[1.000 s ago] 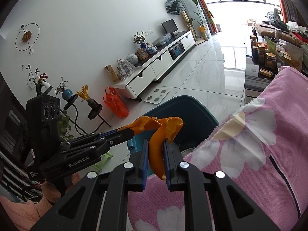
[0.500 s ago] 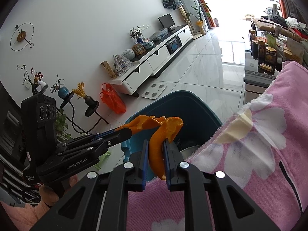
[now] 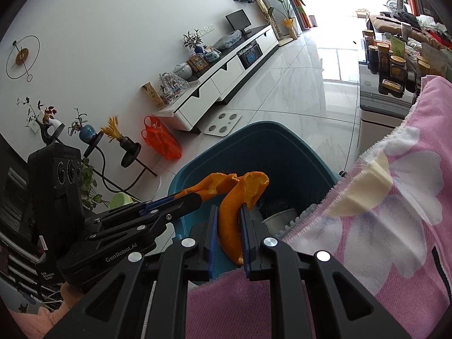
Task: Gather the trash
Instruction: 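Open the left gripper while the right gripper opens, dropping both peels in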
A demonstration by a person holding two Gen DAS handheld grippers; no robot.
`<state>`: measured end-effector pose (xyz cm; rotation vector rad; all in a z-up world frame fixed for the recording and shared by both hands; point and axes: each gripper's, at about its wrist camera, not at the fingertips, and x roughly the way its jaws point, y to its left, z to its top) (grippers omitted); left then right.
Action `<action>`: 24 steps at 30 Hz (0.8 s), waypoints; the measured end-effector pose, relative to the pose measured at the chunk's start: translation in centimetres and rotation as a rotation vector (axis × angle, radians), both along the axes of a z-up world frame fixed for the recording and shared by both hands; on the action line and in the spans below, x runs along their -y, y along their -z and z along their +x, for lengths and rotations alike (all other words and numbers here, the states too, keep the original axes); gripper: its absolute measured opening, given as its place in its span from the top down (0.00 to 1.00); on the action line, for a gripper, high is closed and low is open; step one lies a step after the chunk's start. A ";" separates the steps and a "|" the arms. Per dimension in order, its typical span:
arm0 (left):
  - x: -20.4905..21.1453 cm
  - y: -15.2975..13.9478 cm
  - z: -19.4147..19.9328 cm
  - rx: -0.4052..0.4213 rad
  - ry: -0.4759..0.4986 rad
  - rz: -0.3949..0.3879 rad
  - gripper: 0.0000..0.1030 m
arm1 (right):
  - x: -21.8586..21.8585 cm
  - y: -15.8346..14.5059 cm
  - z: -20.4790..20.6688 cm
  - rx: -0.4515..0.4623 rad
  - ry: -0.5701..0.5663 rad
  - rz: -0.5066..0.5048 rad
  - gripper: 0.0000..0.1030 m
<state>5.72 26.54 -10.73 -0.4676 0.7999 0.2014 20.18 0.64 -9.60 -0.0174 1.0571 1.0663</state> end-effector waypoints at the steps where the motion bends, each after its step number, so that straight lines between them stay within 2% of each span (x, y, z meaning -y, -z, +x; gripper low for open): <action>1: 0.0 0.2 0.1 -0.004 -0.001 -0.002 0.86 | -0.1 0.1 0.0 -0.004 0.001 -0.004 0.87; 12: -0.3 1.6 1.5 -0.031 -0.003 -0.025 0.86 | -1.2 0.3 0.2 -0.005 0.018 -0.040 0.85; 14: -0.3 2.0 2.0 -0.036 -0.001 -0.034 0.82 | -1.1 0.4 0.3 -0.002 0.026 -0.041 0.85; 17: -0.3 2.6 2.7 -0.044 0.007 -0.056 0.82 | -0.8 0.5 0.4 -0.004 0.032 -0.037 0.84; 20: -0.3 3.2 3.0 -0.052 0.002 -0.068 0.74 | -0.5 0.5 0.5 -0.003 0.037 -0.032 0.83; 24: -0.1 3.2 2.8 -0.037 -0.008 -0.071 0.65 | 0.3 0.3 0.3 0.001 0.043 -0.018 0.77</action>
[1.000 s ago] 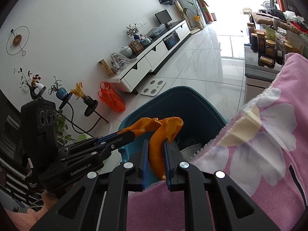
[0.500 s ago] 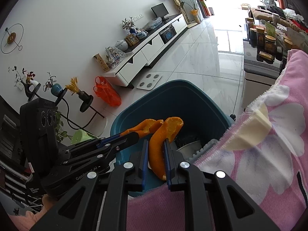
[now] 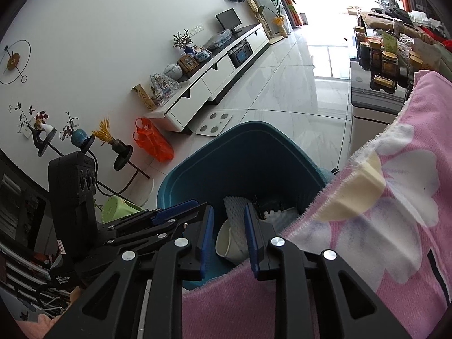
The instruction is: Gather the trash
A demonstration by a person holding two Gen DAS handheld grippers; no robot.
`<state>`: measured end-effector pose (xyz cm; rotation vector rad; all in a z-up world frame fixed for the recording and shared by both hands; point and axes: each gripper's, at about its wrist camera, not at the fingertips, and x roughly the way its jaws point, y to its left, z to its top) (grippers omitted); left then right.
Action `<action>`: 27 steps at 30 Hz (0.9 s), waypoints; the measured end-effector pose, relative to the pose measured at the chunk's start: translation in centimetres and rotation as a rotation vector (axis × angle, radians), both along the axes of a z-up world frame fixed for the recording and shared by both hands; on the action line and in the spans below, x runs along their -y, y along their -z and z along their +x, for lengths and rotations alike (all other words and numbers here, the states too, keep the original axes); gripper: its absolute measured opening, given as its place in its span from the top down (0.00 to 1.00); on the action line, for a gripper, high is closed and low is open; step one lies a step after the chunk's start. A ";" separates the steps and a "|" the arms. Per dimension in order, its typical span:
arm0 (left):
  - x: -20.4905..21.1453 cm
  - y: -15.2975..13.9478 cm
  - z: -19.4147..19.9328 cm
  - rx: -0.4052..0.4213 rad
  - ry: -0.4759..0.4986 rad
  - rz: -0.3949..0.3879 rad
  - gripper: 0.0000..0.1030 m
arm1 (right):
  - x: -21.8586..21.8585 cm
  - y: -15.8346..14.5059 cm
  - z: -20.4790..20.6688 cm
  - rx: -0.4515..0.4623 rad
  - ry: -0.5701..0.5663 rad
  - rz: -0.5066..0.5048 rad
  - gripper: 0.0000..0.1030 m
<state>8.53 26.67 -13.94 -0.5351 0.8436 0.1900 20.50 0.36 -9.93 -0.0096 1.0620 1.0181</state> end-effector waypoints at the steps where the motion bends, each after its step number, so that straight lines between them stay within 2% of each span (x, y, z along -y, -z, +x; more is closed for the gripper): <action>1: 0.1 -0.2 -0.2 0.008 -0.003 0.006 0.60 | 0.3 -0.1 0.0 0.004 0.006 0.005 0.77; 5: 0.6 -1.5 -1.4 0.051 -0.009 0.047 0.48 | 2.1 -1.0 -0.5 0.025 0.019 0.036 0.74; 7: 1.0 -2.5 -2.1 0.080 -0.004 0.071 0.38 | 3.4 -1.7 -1.1 0.050 0.024 0.056 0.71; 9: 1.6 -3.4 -3.1 0.109 0.003 0.100 0.33 | 4.8 -2.5 -1.7 0.083 0.037 0.072 0.61; 12: 3.0 -5.1 -4.7 0.169 0.017 0.142 0.13 | 7.4 -3.6 -2.8 0.140 0.070 0.100 0.49; 15: 5.0 -6.7 -6.2 0.225 0.037 0.193 0.05 | 10.3 -4.4 -4.1 0.210 0.114 0.105 0.37; 16: 5.9 -7.3 -6.7 0.243 0.039 0.213 0.05 | 11.2 -4.7 -4.5 0.239 0.131 0.102 0.34; 18: 7.6 -8.3 -7.5 0.281 0.050 0.240 0.05 | 13.1 -5.2 -5.3 0.299 0.179 0.090 0.19; 23: 12.9 -10.4 -8.3 0.356 0.085 0.349 0.06 | 18.4 -6.1 -7.5 0.441 0.323 0.084 0.08; 27: 16.8 -11.3 -7.9 0.404 0.123 0.384 0.06 | 22.0 -6.0 -9.4 0.530 0.435 0.058 0.07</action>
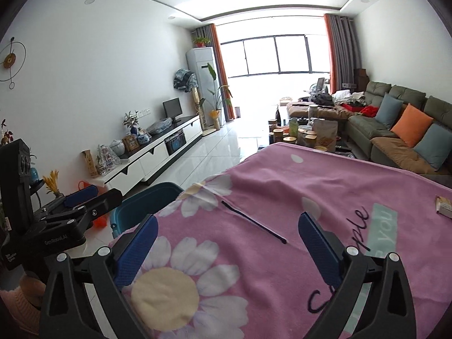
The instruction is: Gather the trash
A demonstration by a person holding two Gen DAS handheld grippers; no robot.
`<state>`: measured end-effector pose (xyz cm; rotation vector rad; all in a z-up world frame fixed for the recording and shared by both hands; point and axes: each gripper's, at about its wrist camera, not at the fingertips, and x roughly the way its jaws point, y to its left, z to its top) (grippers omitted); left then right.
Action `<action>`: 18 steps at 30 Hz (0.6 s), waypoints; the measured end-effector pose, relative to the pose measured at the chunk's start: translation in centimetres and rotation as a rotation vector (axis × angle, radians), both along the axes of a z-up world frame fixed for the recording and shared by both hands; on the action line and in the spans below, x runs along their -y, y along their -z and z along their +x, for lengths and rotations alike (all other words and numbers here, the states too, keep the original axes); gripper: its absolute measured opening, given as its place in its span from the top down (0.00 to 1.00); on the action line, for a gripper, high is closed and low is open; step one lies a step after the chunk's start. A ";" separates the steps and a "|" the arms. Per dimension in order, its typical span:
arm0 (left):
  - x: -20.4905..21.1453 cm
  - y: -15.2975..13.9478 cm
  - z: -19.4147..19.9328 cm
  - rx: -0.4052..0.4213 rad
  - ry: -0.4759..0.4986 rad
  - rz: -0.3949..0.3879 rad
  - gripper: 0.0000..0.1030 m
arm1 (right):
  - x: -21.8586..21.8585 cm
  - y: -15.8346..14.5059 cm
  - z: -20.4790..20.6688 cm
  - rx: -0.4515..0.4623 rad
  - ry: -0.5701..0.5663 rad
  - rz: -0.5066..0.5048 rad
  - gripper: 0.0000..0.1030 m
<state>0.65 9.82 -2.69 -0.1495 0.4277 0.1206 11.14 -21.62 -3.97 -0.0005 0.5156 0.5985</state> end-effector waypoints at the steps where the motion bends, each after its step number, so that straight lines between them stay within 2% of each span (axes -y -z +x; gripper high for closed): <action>1: 0.9 -0.2 0.2 0.006 0.012 0.007 0.05 | 0.7 0.1 -0.4 0.013 0.031 -0.003 0.07; 12: 7.7 -1.5 1.0 0.110 0.082 0.067 0.05 | 7.5 -0.5 -4.1 0.143 0.284 -0.012 0.07; 18: 10.0 -1.3 0.6 0.130 0.106 0.094 0.05 | 9.4 -0.6 -5.3 0.183 0.358 -0.016 0.07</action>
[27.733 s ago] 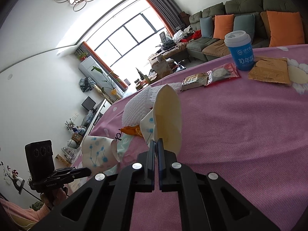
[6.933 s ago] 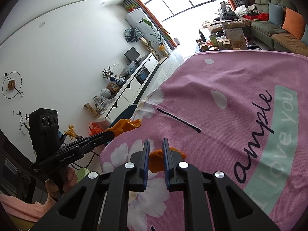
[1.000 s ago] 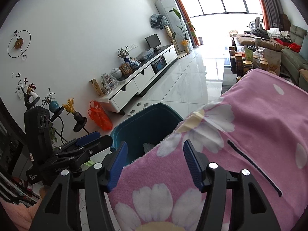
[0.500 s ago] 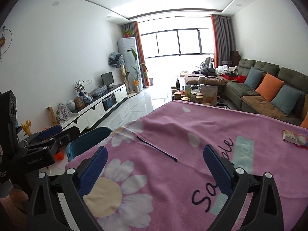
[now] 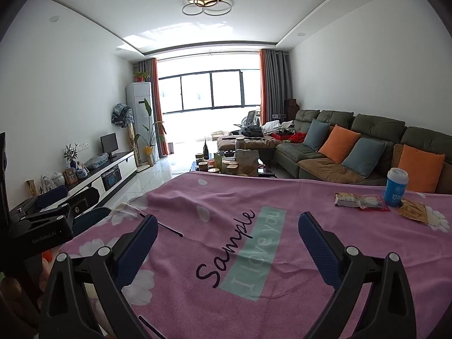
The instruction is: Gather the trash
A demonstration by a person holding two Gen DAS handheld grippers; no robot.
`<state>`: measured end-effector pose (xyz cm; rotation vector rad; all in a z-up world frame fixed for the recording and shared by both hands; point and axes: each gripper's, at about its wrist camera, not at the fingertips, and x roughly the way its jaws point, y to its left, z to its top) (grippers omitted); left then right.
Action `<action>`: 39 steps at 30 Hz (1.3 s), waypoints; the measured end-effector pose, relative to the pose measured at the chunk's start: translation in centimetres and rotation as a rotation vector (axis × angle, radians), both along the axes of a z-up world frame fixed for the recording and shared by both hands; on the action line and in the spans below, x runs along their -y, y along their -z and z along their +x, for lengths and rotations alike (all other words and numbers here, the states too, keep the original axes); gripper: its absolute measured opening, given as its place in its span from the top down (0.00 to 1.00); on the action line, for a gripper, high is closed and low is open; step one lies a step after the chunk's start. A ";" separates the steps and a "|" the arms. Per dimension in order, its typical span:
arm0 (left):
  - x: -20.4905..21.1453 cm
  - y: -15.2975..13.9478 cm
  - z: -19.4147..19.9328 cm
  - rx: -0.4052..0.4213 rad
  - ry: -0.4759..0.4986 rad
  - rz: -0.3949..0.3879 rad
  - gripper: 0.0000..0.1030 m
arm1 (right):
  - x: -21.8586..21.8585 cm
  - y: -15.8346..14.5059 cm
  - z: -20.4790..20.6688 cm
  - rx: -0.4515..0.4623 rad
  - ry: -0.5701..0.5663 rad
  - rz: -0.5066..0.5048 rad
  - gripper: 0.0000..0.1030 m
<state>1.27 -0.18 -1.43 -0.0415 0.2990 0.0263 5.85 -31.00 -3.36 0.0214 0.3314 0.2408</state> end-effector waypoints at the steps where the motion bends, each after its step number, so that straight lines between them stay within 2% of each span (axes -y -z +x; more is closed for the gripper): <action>1: 0.3 0.1 0.0 0.000 0.004 0.003 0.05 | 0.2 0.0 -0.2 0.006 0.008 0.001 0.07; 11: 1.4 0.1 -0.6 0.028 0.015 0.013 0.05 | 1.3 -0.1 -1.5 0.039 0.063 -0.001 0.07; 39: 1.5 0.3 -0.8 0.041 0.001 0.025 0.05 | 1.6 -0.3 -2.1 0.059 0.095 -0.001 0.07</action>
